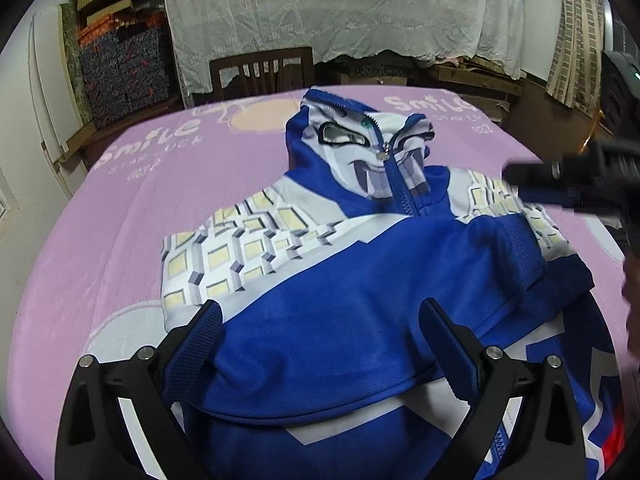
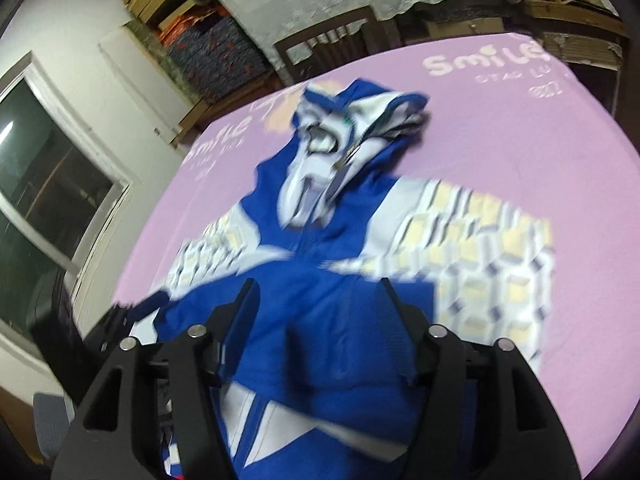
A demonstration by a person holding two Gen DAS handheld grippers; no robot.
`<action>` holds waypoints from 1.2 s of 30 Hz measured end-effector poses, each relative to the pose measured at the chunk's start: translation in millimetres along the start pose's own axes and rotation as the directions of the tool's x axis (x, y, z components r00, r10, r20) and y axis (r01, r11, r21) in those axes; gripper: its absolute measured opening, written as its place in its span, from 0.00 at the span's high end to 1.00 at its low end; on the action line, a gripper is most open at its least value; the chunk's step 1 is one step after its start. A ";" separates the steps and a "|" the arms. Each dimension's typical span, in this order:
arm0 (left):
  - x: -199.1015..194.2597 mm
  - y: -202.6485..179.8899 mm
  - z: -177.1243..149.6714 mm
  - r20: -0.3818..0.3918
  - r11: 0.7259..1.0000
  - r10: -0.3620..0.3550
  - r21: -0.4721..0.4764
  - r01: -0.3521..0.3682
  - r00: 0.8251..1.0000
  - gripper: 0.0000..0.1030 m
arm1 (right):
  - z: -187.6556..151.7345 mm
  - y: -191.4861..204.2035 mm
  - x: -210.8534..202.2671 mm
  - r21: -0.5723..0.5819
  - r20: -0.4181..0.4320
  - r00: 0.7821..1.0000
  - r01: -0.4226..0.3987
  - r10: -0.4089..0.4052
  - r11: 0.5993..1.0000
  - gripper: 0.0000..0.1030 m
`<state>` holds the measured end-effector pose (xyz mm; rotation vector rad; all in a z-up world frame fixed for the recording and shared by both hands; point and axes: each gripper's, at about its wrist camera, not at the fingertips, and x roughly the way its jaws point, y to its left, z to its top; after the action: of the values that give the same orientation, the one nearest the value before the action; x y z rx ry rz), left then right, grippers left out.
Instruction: Fold large clothes
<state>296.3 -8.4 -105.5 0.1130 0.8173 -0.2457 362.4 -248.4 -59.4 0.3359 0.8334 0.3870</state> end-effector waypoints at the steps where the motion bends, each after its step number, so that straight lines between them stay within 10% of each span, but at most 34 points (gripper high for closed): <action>1: 4.3 1.7 0.2 -0.022 1.000 -0.004 -0.006 0.004 1.000 0.04 | 6.2 -4.5 0.9 0.012 0.004 1.000 0.005 -0.005 1.000 0.40; 17: 17.9 5.0 -0.2 -0.077 0.999 -0.025 -0.028 0.023 0.997 0.03 | 126.7 -114.8 80.0 0.300 -0.013 1.000 0.019 -0.015 0.954 0.30; 33: 16.1 15.7 3.0 -0.047 0.991 -0.087 -0.102 0.082 0.995 0.04 | 194.5 -92.6 168.3 0.175 -0.001 1.000 0.024 -0.025 0.984 0.29; 35: 15.9 15.3 2.7 -0.045 0.991 -0.089 -0.103 0.084 0.995 0.04 | 199.8 -88.5 173.7 0.148 0.002 0.998 0.060 -0.061 0.987 0.36; 36: 15.7 14.3 2.5 -0.044 0.992 -0.085 -0.099 0.081 0.995 0.04 | 199.9 -86.8 175.5 0.138 0.000 0.997 0.078 -0.079 0.987 0.56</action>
<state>312.1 2.2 -115.2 -0.0062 0.8816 -0.2822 640.1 -271.6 -85.1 0.4306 0.8672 0.2556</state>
